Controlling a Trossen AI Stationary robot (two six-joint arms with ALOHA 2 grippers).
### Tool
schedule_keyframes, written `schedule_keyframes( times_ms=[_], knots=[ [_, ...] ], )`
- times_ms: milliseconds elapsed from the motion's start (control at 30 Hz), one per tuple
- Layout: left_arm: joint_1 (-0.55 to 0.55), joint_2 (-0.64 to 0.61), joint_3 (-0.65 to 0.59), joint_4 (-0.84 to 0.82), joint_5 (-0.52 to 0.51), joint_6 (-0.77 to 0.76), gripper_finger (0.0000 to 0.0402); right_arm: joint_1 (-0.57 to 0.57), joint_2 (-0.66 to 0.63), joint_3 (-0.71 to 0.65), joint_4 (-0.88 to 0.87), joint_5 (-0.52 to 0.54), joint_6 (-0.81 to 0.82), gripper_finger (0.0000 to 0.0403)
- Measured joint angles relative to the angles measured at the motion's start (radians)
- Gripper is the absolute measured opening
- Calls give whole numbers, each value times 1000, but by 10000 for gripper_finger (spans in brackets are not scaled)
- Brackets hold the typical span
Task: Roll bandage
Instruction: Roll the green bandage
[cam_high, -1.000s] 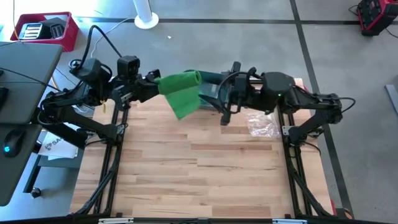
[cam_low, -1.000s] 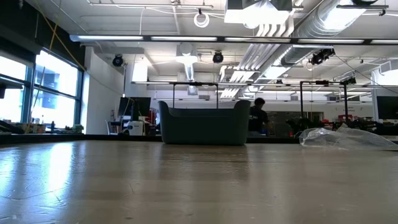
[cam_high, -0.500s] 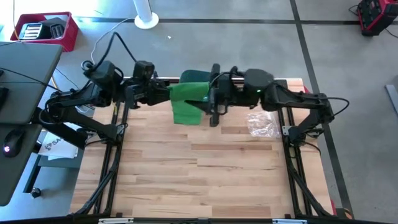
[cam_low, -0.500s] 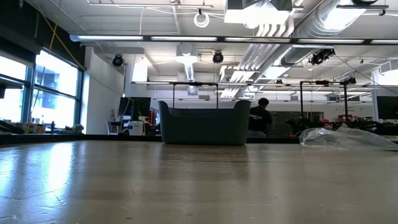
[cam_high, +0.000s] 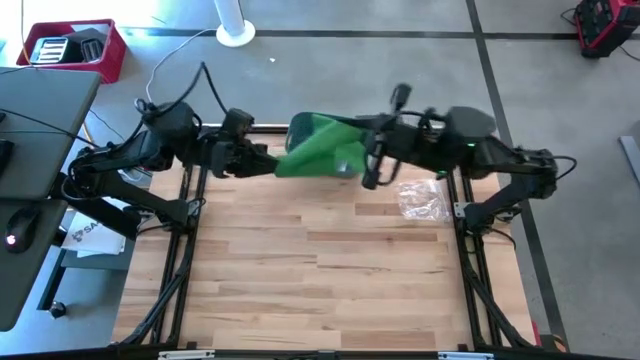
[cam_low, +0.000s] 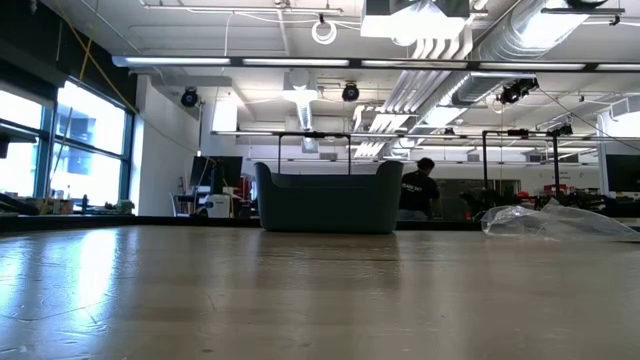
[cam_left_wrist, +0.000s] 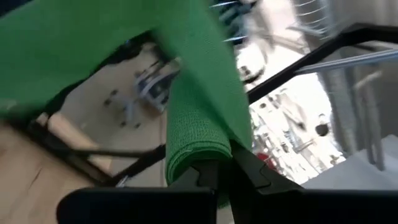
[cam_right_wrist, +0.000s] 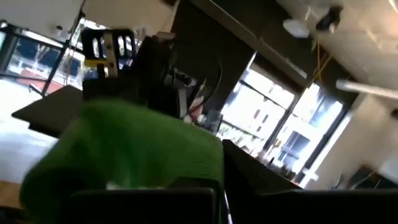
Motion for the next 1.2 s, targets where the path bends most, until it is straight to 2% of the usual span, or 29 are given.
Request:
schedule_keyframes(
  times_ms=[100, 267, 467, 600, 700, 900, 1067, 1200],
  knots=[
    [-1, 10, 0, -46, 21, -25, 5, 19, -16, 0, 5, -2, -75, 6],
    [-6, 42, 0, -37, 111, -83, 5, 23, -1, -2, -3, -9, -77, 2],
    [-15, 64, 0, -1, 166, -100, 5, 8, 30, -2, -142, 15, 5, 1],
    [-17, 47, 0, 45, 164, -80, 5, -15, 28, -2, -283, 21, 165, 0],
    [-16, 16, 0, 73, 109, -37, 5, -14, 32, -2, -324, 5, 233, 0],
    [-10, -39, 0, 67, -27, 91, 5, 33, 61, -2, -263, -63, 362, 0],
    [-9, -66, 0, 63, -201, 328, 5, 74, 108, -2, -163, -150, 488, 0],
    [-10, -63, 0, 48, -232, 510, 5, 100, 133, -3, -16, -178, 537, 0]
  ],
)
